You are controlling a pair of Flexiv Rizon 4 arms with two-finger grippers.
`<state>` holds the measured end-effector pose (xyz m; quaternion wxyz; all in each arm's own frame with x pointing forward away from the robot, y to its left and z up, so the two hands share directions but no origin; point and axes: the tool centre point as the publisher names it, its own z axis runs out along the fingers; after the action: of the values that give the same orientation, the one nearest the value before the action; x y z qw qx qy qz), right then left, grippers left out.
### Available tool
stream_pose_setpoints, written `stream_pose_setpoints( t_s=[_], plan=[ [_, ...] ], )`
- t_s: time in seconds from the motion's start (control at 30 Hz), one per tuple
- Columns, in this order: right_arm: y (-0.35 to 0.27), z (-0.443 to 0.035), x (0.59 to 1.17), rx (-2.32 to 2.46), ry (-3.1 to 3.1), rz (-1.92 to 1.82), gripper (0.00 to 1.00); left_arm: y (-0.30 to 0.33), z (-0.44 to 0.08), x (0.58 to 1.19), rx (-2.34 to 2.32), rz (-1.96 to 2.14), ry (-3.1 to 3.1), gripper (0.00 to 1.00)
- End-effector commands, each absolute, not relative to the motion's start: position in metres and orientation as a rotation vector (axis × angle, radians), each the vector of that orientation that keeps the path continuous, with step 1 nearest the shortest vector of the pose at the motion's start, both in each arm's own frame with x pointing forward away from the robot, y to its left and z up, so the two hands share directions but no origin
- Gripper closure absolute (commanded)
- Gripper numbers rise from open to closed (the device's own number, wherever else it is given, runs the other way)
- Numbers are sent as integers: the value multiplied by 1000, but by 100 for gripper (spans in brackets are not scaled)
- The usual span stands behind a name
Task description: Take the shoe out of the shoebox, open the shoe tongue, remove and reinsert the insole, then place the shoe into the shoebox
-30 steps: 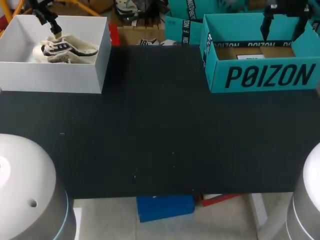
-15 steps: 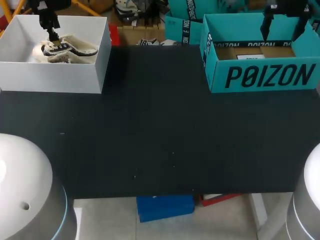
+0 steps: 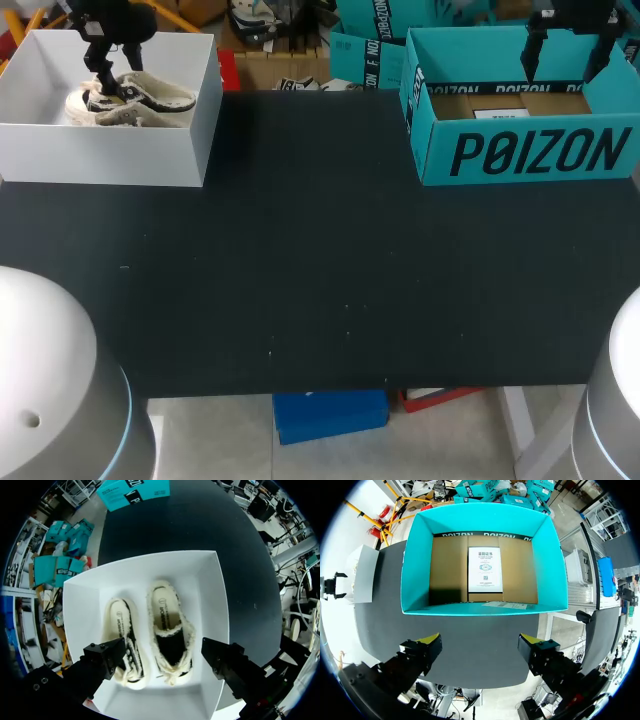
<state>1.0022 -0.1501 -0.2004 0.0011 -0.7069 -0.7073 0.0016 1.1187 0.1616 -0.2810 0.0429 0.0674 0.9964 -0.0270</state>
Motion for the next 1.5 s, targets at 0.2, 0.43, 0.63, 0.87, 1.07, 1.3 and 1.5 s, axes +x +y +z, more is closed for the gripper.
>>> stream_pose_setpoints(
  t_s=[0.2,0.43,0.63,0.87,1.07,1.3,1.5],
  plan=[
    [-150,-200,1003,-2219,-2220,6,0,157,-310,1136,100,-94,3058,0],
    [-150,-200,1003,-2219,-2220,6,0,153,-327,1147,51,-96,3074,0],
    [-150,-200,1003,-2219,-2220,6,0,150,-342,1152,38,-83,3089,0],
    [-150,-200,1003,-2219,-2220,6,0,150,-357,1153,1,-66,3108,22],
    [-150,-200,1003,-2219,-2220,6,0,152,-363,1149,-12,-56,3118,46],
    [-150,-200,1003,-2219,-2220,6,0,156,-374,1143,-35,-18,3130,53],
    [-150,-200,1003,-2219,-2220,6,0,155,-388,1137,-33,5,3144,53]
  ],
)
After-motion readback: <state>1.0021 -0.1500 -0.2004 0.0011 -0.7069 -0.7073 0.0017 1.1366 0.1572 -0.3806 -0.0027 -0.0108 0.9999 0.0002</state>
